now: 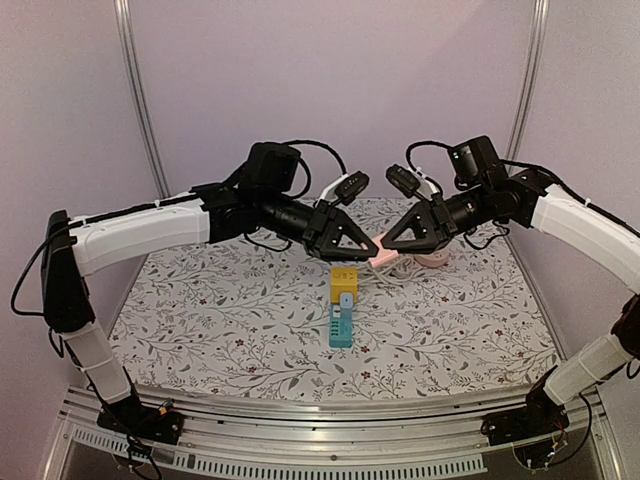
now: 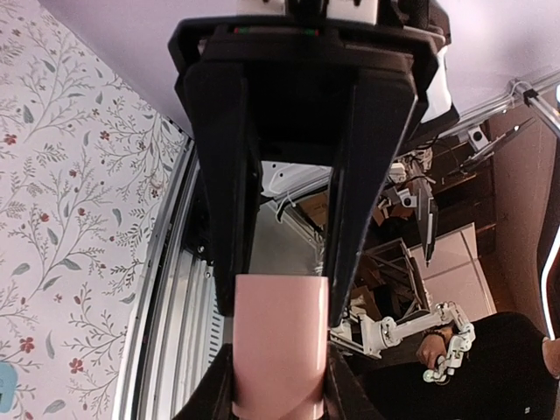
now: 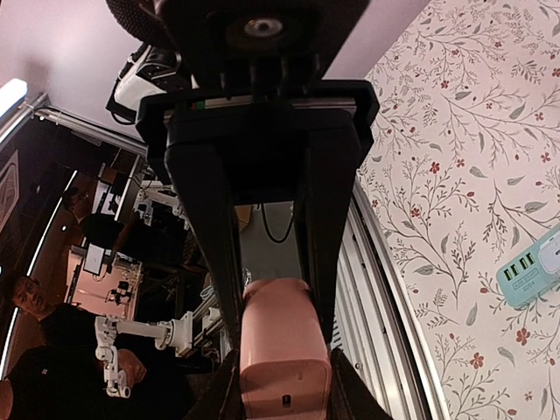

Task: Insert the plug

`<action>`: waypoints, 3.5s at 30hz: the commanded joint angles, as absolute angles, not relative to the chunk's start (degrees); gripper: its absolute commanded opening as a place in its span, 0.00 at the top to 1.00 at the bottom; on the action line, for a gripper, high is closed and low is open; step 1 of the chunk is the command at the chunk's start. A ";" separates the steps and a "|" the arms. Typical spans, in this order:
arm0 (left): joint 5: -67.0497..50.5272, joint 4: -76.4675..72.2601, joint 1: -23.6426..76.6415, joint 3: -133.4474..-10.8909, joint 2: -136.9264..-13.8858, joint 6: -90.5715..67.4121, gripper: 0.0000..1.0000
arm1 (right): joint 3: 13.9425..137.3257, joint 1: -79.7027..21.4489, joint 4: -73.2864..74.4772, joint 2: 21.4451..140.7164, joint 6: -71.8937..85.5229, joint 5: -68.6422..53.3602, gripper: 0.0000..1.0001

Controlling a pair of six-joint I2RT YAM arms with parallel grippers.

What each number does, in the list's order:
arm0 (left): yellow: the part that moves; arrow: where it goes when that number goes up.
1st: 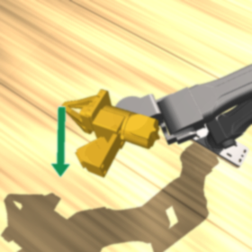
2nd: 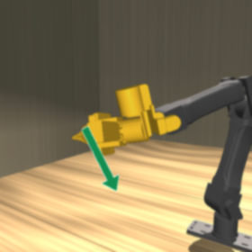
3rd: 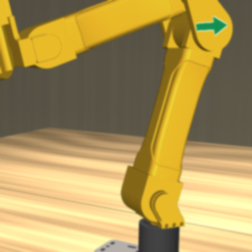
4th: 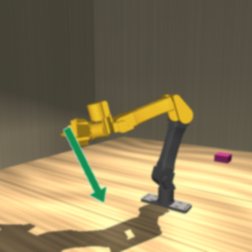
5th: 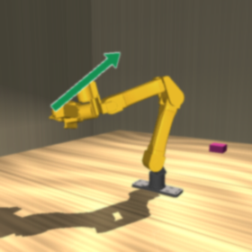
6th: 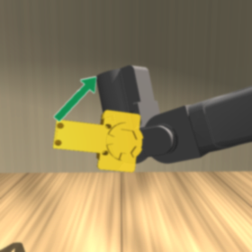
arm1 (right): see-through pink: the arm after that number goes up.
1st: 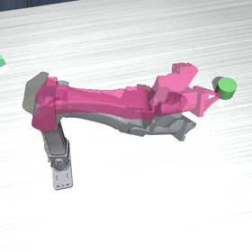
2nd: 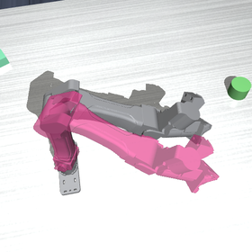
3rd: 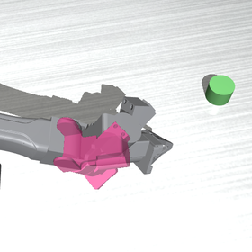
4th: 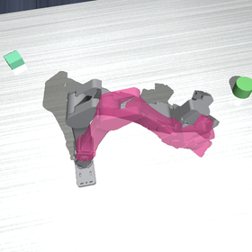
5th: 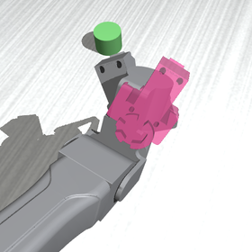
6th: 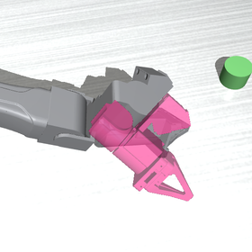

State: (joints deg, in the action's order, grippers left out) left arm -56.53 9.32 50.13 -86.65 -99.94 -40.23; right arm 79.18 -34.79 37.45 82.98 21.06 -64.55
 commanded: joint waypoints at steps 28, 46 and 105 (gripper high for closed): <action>-18.20 21.48 44.32 -67.65 -78.39 -27.75 0.01 | 87.45 -29.30 47.80 85.66 41.24 -7.16 1.00; 16.91 27.47 43.86 -50.01 -56.99 -21.75 0.01 | 117.70 -18.54 76.81 118.04 62.10 4.29 1.00; 22.86 32.43 43.95 -38.76 -41.79 -18.56 0.01 | 118.99 -12.86 72.81 133.45 83.26 6.37 1.00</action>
